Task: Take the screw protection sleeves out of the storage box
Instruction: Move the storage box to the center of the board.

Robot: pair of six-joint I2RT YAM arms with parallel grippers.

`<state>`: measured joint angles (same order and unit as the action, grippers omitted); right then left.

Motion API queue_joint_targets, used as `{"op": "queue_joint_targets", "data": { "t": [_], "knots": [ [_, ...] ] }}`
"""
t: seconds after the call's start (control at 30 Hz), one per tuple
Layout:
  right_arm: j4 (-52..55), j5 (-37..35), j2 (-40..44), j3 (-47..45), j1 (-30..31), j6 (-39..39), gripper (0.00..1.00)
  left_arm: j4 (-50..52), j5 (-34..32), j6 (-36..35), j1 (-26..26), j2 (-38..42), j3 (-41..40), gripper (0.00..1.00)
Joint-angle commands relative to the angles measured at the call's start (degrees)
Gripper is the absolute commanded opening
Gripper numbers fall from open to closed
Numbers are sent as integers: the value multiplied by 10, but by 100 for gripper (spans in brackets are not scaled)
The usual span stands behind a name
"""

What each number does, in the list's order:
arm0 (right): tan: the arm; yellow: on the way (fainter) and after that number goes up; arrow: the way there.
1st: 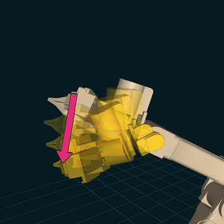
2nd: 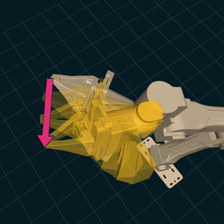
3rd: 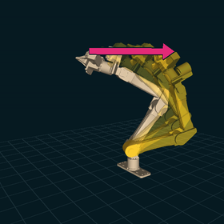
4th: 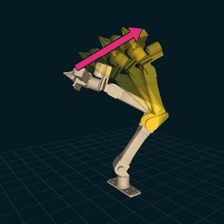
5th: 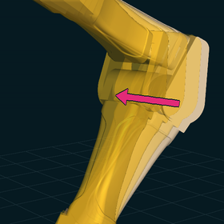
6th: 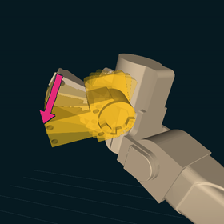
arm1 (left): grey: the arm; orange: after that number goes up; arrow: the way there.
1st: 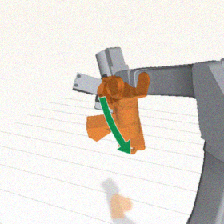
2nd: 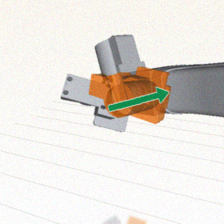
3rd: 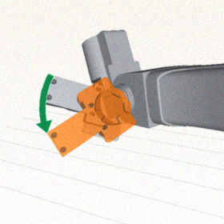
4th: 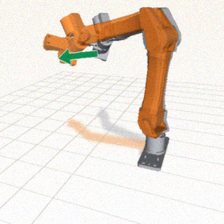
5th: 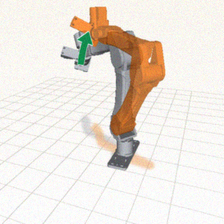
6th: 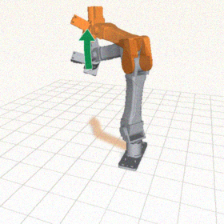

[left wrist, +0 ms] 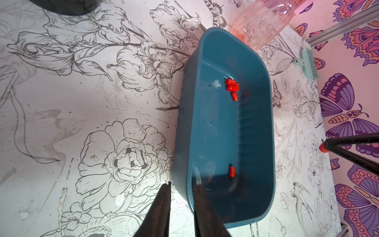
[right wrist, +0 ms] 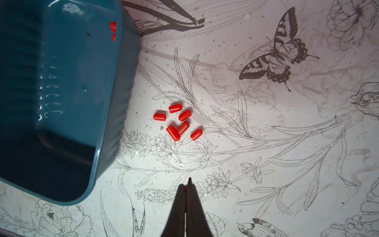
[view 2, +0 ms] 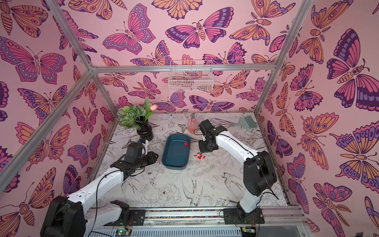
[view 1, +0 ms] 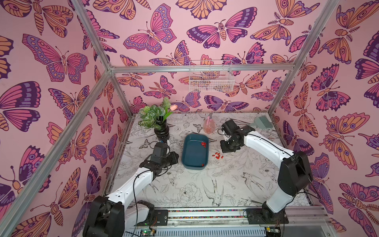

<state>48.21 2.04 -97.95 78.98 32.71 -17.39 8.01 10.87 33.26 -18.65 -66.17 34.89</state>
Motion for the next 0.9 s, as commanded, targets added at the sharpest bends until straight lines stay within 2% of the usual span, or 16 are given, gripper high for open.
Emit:
{"op": "queue_joint_targets", "data": {
  "t": [0.0,0.33,0.87],
  "knots": [
    [-7,8,-12,-3,-7,-4,7,9,-2,-8,5,-11,-9,25],
    [-21,17,-38,0,-17,-3,7,7,49,-19,5,-61,2,26],
    [-28,16,-65,5,-19,-1,7,-3,63,-18,-21,-103,11,26]
  ]
}}
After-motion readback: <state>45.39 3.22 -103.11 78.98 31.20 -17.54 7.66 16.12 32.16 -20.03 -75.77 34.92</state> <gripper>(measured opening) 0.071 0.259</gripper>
